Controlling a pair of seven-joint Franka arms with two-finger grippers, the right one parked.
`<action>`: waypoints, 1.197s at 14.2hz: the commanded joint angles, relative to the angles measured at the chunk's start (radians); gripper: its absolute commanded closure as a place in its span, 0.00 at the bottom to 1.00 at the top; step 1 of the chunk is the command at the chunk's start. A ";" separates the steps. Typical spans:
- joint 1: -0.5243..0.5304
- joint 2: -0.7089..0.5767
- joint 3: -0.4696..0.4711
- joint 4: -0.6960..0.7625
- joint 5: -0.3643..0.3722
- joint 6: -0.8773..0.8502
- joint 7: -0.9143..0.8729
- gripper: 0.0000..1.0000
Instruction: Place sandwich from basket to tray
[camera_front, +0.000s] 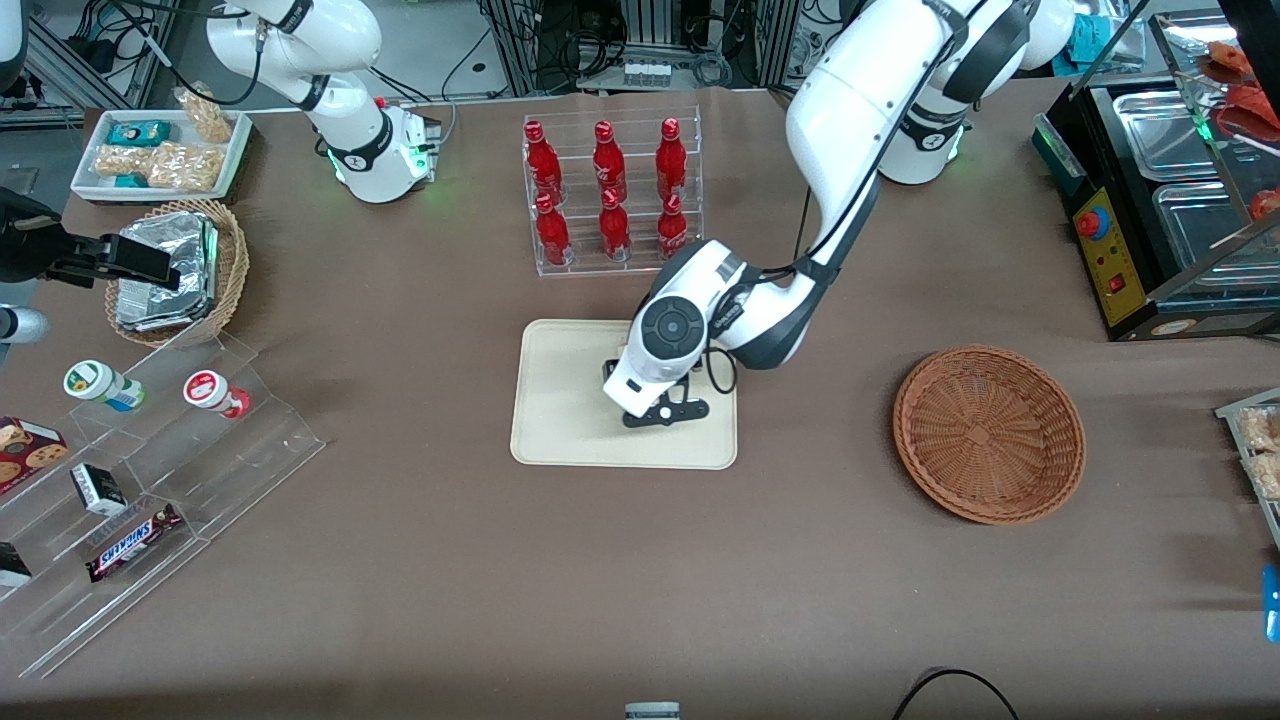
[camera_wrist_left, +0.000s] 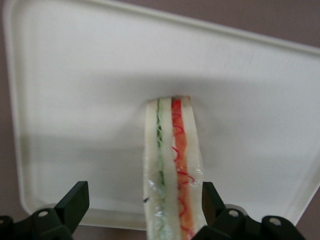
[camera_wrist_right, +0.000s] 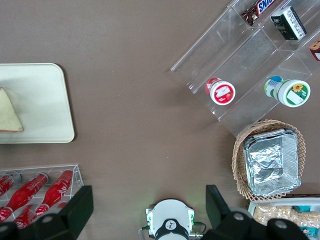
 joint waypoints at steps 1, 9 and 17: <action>0.048 -0.219 0.066 -0.059 -0.008 -0.206 -0.007 0.00; 0.333 -0.536 0.067 -0.049 0.122 -0.684 0.111 0.00; 0.522 -0.596 0.069 0.068 0.130 -0.888 0.429 0.00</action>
